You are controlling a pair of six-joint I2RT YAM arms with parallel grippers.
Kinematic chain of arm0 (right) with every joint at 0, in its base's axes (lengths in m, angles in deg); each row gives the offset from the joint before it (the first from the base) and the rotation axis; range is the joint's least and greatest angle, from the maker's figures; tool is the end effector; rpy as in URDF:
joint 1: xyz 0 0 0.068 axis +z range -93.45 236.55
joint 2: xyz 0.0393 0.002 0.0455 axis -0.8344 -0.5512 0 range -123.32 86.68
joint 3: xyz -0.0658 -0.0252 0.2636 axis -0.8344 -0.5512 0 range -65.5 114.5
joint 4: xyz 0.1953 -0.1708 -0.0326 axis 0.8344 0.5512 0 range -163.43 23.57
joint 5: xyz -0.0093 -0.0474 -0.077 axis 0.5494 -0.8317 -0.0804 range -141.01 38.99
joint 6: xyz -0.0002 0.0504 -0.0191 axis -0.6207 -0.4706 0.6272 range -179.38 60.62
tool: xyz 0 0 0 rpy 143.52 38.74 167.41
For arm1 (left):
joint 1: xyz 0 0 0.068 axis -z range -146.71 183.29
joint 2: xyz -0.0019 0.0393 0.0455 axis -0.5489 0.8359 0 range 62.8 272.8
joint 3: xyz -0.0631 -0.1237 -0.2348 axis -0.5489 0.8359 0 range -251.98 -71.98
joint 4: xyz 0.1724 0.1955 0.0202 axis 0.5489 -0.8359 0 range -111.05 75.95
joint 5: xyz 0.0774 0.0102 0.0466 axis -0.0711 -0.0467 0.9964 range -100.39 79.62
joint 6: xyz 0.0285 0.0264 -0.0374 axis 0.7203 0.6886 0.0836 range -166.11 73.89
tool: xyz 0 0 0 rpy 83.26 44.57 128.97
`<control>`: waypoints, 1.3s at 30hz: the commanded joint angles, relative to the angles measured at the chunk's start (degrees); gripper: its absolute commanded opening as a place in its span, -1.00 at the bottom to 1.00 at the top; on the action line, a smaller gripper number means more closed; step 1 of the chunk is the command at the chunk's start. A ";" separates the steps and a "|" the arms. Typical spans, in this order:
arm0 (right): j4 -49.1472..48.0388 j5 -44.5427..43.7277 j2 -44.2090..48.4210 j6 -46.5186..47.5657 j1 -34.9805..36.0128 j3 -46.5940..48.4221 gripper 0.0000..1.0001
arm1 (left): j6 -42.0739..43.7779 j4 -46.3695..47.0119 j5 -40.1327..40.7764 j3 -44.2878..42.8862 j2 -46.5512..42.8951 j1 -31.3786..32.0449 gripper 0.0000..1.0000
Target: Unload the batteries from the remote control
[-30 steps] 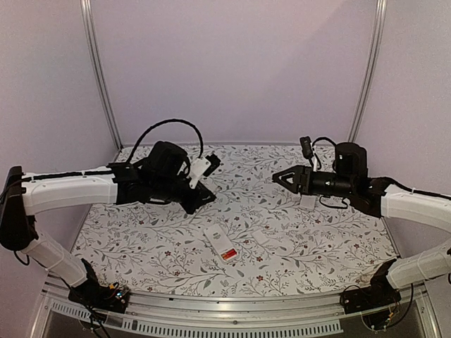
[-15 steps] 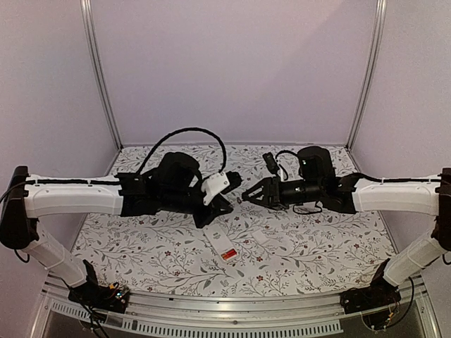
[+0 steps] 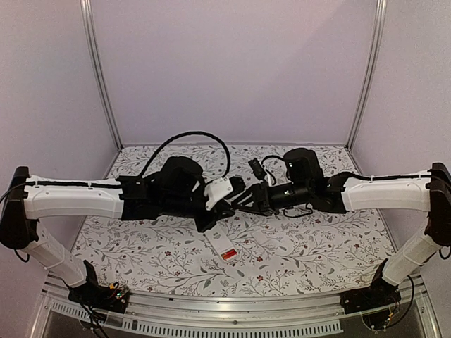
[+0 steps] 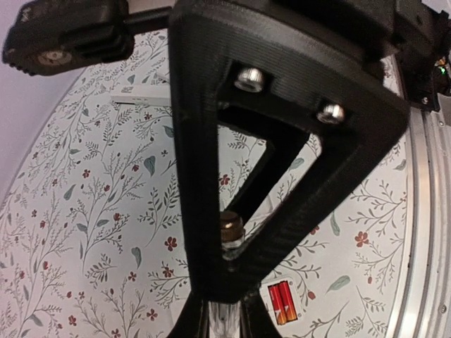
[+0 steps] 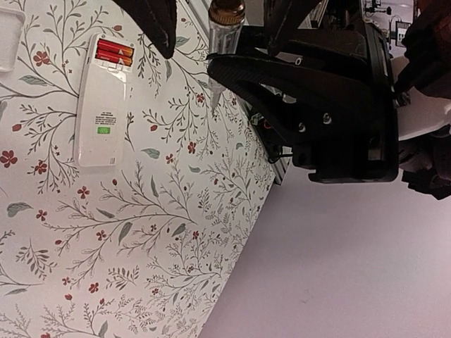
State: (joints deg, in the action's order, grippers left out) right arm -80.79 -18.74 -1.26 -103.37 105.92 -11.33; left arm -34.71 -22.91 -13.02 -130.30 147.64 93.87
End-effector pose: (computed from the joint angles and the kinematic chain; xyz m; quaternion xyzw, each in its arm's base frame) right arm 0.2075 0.2710 0.2447 -0.1846 0.8087 0.5303 0.1754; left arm 0.1614 -0.2896 0.2573 0.5305 0.7125 -0.2095 0.4086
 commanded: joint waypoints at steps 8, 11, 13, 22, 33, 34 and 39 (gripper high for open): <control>3.53 -0.41 -3.05 1.10 1.35 1.99 -0.48 | 0.99 0.33 1.40 0.69 1.01 1.77 -1.00; 3.40 -0.52 -3.42 1.09 1.35 1.99 -0.61 | 1.15 0.35 1.67 0.79 1.14 1.96 -1.00; 3.39 -0.58 -3.93 1.10 1.35 1.99 -0.72 | 1.30 0.34 2.30 0.88 1.12 2.20 -1.00; 10.77 -13.60 -0.09 6.00 1.29 2.10 -1.00 | 0.06 -1.93 6.37 1.50 0.11 2.26 0.34; 16.80 -17.05 6.60 14.46 0.12 -2.66 -1.00 | -9.52 -7.88 -5.49 3.14 0.75 -9.36 0.97; 16.38 -16.37 6.69 14.59 0.51 -3.39 -1.00 | -9.60 -8.60 -6.01 2.66 2.02 -9.42 0.99; 16.57 -16.72 8.45 14.98 1.44 -6.08 -1.00 | -9.42 -10.08 -8.16 1.03 6.69 -9.40 0.99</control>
State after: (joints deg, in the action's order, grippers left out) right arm -65.81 -36.07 6.24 -89.84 106.84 -15.63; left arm -43.19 -29.51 -17.57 -127.48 151.57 84.27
